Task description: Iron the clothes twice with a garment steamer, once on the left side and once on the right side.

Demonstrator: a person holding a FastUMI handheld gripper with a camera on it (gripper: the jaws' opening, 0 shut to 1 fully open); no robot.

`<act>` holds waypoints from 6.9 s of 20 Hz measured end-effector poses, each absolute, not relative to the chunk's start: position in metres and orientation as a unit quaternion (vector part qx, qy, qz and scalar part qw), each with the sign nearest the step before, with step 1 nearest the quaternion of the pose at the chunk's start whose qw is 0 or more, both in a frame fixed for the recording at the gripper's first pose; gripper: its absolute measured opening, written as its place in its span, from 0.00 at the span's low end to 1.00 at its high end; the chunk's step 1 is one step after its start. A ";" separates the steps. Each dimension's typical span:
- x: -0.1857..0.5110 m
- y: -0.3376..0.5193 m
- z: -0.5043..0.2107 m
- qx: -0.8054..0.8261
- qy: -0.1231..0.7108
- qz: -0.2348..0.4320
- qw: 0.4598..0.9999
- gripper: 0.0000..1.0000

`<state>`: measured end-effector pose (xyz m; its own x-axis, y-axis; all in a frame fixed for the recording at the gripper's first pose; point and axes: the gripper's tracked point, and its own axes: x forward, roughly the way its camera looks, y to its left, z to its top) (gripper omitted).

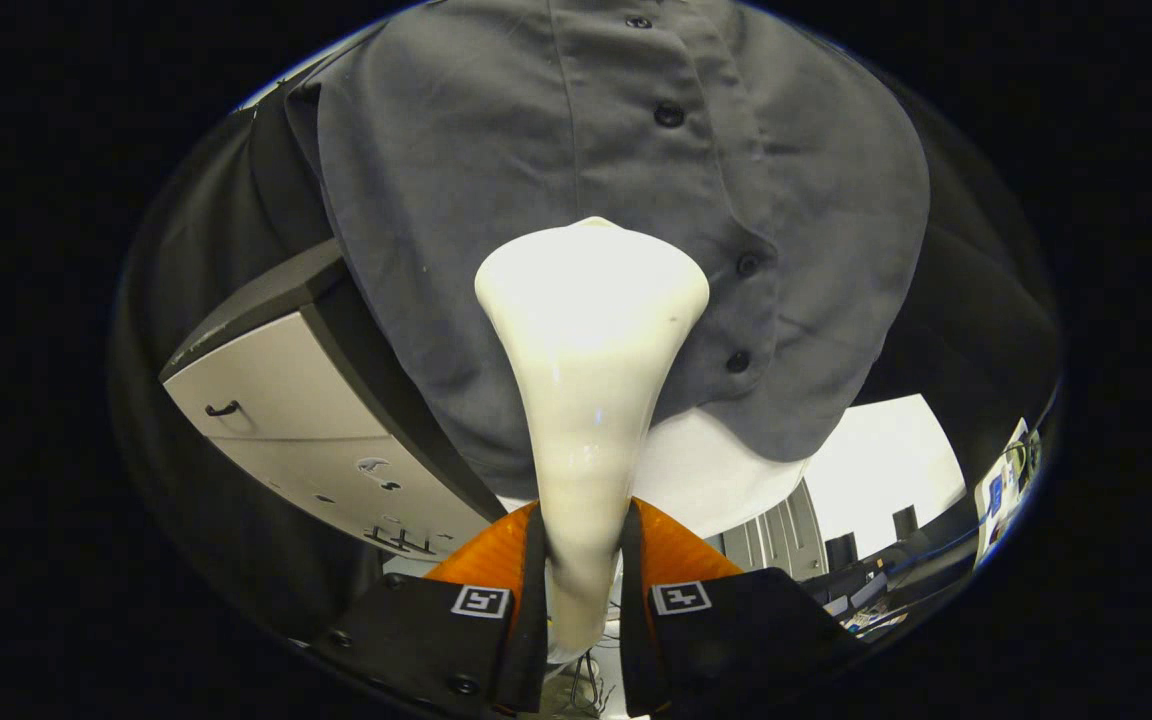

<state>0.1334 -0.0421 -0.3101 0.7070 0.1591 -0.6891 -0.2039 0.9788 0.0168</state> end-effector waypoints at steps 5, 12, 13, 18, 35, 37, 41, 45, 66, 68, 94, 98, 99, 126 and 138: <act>0.138 -0.047 -0.240 -0.034 0.322 0.111 0.940 0.38; 0.149 -0.066 -0.147 -0.035 0.257 0.108 0.960 0.38; 0.152 -0.068 -0.136 -0.036 0.251 0.107 0.961 0.38; 0.163 -0.086 -0.086 -0.043 0.217 0.096 0.970 0.37; 0.238 -0.156 -0.034 -0.033 0.192 0.040 0.980 0.37; 0.242 -0.155 -0.044 -0.032 0.201 0.044 0.978 0.37; 0.241 -0.157 -0.067 -0.027 0.221 0.050 0.974 0.37; 0.239 -0.160 -0.090 -0.025 0.242 0.053 0.968 0.37; 0.207 -0.189 -0.220 -0.006 0.336 0.036 0.941 0.38; 0.205 -0.190 -0.232 -0.004 0.343 0.036 0.939 0.38; 0.164 -0.226 -0.360 0.008 0.434 0.019 0.901 0.38; 0.159 -0.227 -0.353 0.016 0.422 0.005 0.906 0.38; 0.158 -0.225 -0.348 0.018 0.419 0.004 0.908 0.38; 0.122 0.049 0.006 -0.022 0.118 0.097 0.988 0.37; 0.076 0.090 0.037 -0.030 0.071 0.078 0.994 0.37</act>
<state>0.0758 0.0904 0.0366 0.9777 0.1508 -0.1460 -0.1593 0.9860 -0.0485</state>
